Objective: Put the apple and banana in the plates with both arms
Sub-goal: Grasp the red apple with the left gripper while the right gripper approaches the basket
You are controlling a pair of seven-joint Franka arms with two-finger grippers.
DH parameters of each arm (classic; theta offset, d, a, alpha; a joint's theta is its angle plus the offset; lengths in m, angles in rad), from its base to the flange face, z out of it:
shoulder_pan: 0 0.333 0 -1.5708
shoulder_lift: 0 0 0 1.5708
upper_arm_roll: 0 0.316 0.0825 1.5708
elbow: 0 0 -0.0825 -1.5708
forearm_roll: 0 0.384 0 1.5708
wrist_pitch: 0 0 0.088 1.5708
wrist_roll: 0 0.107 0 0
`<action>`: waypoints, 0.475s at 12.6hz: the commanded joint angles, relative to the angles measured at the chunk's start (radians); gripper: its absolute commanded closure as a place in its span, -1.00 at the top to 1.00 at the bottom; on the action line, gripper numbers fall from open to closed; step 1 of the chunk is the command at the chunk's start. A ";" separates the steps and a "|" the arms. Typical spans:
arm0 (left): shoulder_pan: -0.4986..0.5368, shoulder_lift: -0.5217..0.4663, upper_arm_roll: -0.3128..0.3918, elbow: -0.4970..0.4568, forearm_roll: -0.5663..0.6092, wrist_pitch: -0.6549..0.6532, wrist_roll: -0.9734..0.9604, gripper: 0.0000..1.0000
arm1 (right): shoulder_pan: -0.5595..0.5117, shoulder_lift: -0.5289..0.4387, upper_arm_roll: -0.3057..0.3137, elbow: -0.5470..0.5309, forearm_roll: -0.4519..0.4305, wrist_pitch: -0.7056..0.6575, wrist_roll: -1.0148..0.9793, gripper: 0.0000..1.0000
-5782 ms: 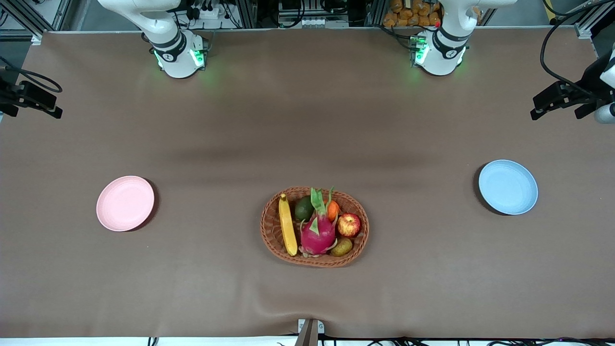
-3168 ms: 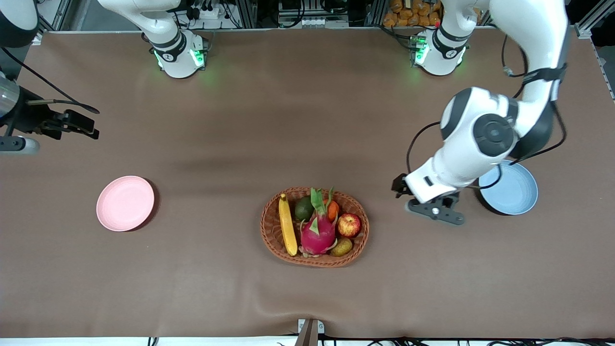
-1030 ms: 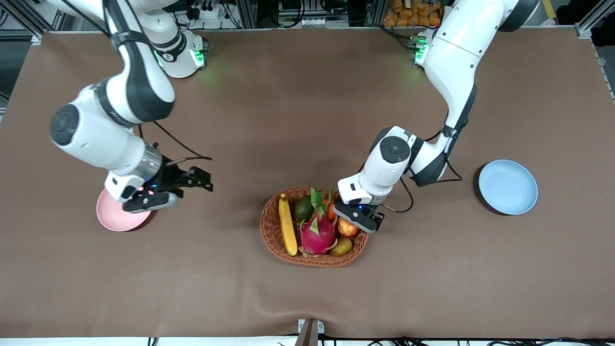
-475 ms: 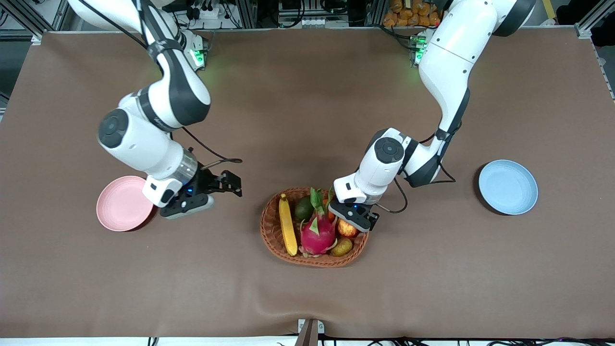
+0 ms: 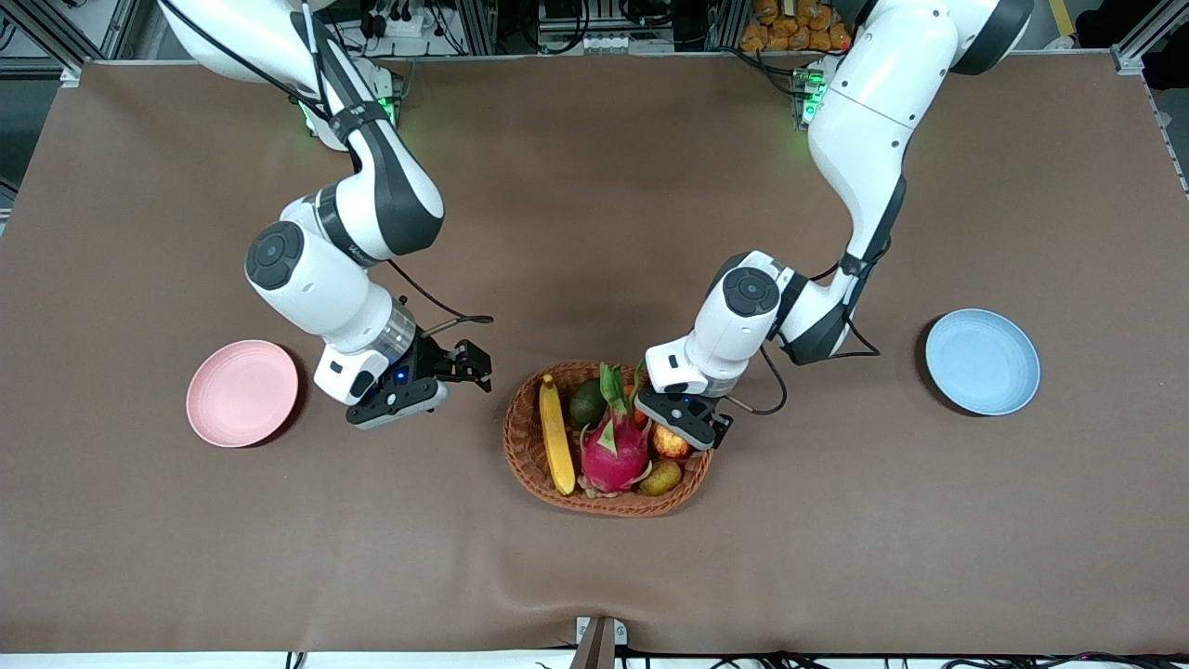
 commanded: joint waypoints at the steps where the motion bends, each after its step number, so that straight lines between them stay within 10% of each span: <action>1: -0.008 0.014 0.012 0.017 0.023 0.021 0.006 0.31 | -0.009 -0.013 0.001 -0.025 0.009 0.013 -0.050 1.00; 3: -0.002 0.004 0.010 0.017 0.038 0.021 0.005 -0.27 | 0.000 -0.009 0.001 -0.024 0.009 0.018 -0.050 1.00; 6: 0.025 -0.062 0.007 0.000 0.044 -0.011 0.005 -0.29 | 0.020 0.008 0.003 -0.024 0.009 0.060 -0.052 1.00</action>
